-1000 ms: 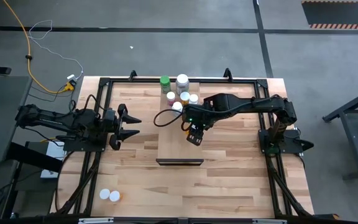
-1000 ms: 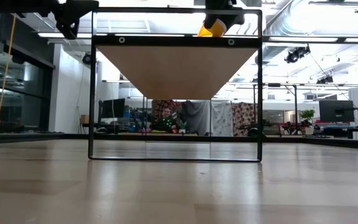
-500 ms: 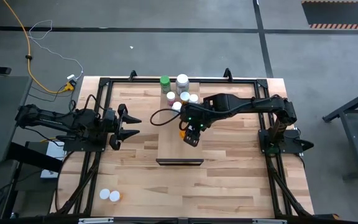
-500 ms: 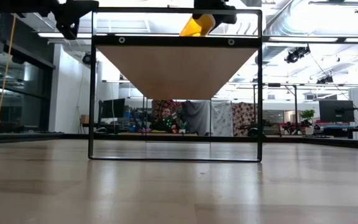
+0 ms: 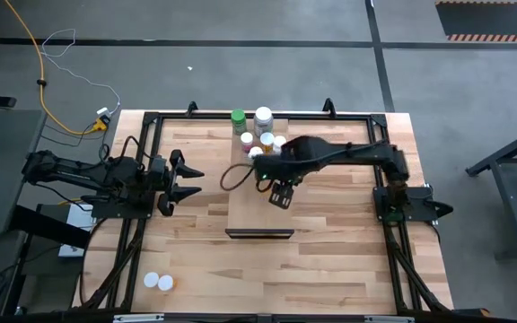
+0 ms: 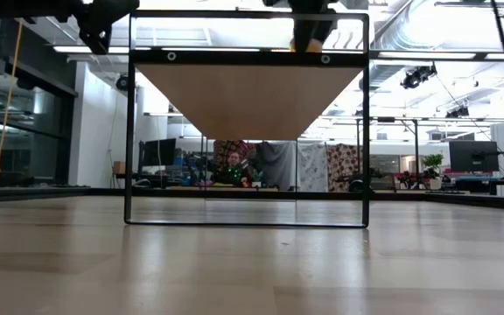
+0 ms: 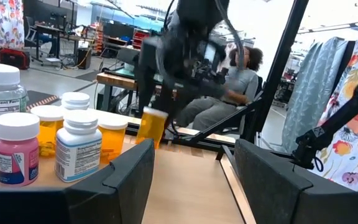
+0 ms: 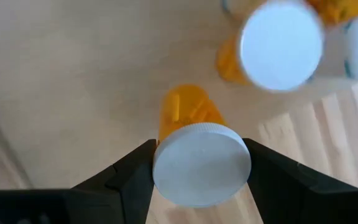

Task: Pick and place medicine bottles onto shelf by color
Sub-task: Put the orange pill bottle on the shelf

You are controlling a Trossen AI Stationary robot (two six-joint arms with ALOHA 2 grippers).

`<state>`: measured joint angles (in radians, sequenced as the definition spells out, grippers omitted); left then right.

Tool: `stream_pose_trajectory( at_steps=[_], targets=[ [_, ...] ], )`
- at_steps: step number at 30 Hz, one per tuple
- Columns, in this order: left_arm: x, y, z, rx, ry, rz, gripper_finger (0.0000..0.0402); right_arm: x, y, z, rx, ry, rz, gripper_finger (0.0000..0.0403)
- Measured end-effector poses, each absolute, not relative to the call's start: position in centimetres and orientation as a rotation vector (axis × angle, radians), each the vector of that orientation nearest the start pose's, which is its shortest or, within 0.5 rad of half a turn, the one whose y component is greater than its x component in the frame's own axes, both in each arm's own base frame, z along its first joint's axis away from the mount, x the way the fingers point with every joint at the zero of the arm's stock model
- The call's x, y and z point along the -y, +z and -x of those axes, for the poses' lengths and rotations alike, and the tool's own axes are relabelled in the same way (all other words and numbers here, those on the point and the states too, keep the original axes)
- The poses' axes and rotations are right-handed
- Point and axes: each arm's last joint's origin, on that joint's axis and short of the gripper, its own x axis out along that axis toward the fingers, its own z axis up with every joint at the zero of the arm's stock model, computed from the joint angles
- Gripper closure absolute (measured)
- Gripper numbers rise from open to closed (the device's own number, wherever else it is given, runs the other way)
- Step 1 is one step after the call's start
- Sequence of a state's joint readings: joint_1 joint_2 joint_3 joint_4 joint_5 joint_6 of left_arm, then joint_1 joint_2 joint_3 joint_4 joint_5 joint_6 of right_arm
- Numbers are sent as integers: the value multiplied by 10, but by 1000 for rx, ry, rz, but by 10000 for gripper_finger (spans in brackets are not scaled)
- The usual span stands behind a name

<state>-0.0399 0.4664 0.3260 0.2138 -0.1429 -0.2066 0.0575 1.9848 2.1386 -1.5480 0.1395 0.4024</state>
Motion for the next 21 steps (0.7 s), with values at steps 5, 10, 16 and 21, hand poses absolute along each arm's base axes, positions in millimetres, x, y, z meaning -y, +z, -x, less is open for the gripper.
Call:
stream_pose_trajectory(
  at_steps=[5, 10, 16, 21],
  targets=[
    [1, 254, -131, 84, 95, 213, 188, -25, 338, -391, -1372, -320, -156, 183],
    [1, 254, -131, 85, 97, 213, 188, -24, 336, -394, -1375, -319, -150, 183],
    [1, 255, -131, 85, 97, 213, 188, -24, 336, -394, -1378, -314, -190, 183],
    [1, 255, -131, 85, 97, 213, 188, -24, 336, -394, -1379, -312, -193, 183]
  ],
)
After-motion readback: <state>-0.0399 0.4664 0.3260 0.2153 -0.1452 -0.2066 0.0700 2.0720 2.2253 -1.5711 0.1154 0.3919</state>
